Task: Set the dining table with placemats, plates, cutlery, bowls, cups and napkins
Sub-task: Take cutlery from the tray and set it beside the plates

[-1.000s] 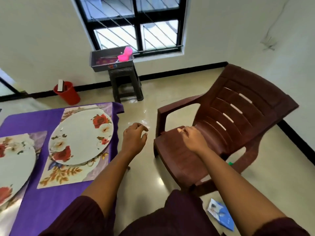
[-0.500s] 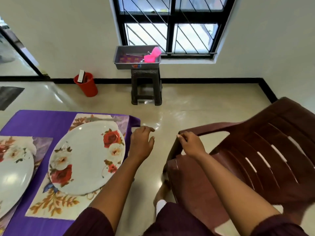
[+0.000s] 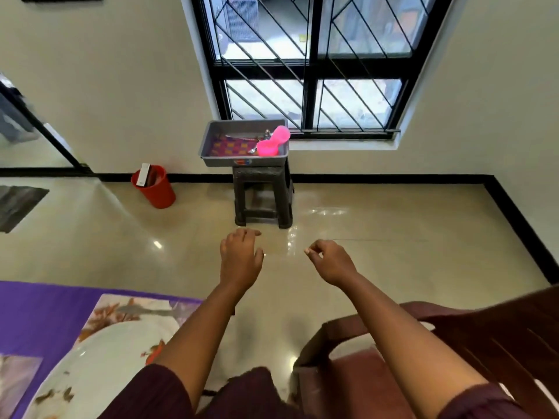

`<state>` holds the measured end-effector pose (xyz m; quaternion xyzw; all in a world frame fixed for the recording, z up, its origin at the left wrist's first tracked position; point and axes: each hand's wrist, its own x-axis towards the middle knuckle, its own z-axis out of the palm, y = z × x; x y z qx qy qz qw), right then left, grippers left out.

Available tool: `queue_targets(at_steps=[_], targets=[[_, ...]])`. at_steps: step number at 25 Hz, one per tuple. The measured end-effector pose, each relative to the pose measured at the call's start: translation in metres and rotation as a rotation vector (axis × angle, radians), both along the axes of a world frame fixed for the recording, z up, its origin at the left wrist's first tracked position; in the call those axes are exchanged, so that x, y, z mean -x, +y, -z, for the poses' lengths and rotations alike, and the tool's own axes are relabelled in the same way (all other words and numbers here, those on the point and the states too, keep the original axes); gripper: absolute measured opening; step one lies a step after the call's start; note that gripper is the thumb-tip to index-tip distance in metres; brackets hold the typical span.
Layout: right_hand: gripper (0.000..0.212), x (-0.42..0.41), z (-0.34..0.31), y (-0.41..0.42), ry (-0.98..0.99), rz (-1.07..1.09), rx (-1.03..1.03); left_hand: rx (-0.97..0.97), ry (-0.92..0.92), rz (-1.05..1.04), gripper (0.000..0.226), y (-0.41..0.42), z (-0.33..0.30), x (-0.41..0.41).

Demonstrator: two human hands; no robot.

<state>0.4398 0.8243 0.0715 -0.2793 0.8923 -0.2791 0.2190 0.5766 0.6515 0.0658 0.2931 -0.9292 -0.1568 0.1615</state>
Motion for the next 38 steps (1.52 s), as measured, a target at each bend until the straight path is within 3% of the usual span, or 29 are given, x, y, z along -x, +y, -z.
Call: queue_targets(at_steps=[9,15,20,28,38], targets=[[0.021,0.108,0.0,-0.073,0.019,-0.064,0.011,-0.161,0.018,-0.035,0.027,-0.086,0.013,0.123],[0.022,0.223,0.012,-0.182,0.004,-0.102,-0.008,-0.218,-0.013,-0.031,0.022,-0.193,0.014,0.276],[0.013,0.319,0.018,-0.285,-0.077,-0.088,-0.05,-0.26,-0.113,-0.033,0.019,-0.283,0.032,0.354],[0.008,0.396,0.035,-0.36,-0.182,-0.04,-0.069,-0.307,-0.173,-0.019,0.016,-0.386,0.044,0.414],[0.002,0.488,0.027,-0.456,-0.177,-0.089,-0.091,-0.477,-0.172,-0.052,0.015,-0.443,0.055,0.448]])
